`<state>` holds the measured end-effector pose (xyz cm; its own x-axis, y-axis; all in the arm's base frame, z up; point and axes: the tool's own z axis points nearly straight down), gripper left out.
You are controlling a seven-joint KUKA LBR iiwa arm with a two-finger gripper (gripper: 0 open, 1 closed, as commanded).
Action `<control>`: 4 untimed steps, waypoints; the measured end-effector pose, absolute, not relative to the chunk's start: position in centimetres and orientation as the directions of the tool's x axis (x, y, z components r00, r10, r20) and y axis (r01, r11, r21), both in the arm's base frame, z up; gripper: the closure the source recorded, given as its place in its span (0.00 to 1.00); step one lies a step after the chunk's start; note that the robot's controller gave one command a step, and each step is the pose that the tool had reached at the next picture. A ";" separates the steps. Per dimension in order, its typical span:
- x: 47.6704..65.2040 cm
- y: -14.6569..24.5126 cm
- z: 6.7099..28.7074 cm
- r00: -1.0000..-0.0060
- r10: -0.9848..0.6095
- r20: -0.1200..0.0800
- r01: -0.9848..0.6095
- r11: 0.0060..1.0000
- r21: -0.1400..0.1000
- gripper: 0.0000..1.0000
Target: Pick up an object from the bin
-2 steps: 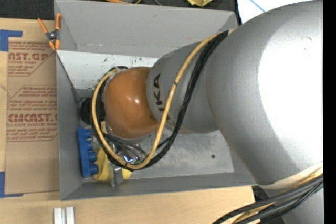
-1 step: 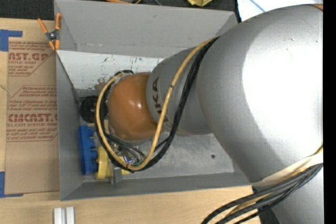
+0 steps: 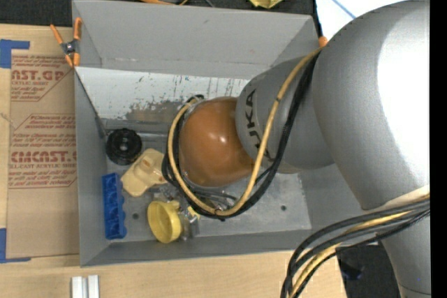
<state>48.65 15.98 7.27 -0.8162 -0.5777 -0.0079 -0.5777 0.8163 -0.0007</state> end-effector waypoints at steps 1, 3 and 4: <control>48.7 16.0 7.3 -0.816 -0.578 -0.008 -0.578 0.816 -0.001 1.00; 48.5 16.0 9.4 -0.816 -0.579 -0.003 -0.579 0.816 0.002 1.00; 48.5 16.0 10.0 -0.816 -0.579 -0.003 -0.579 0.816 0.002 1.00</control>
Offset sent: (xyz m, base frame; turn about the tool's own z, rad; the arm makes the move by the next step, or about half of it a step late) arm 0.0000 -0.0001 0.0256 -0.0001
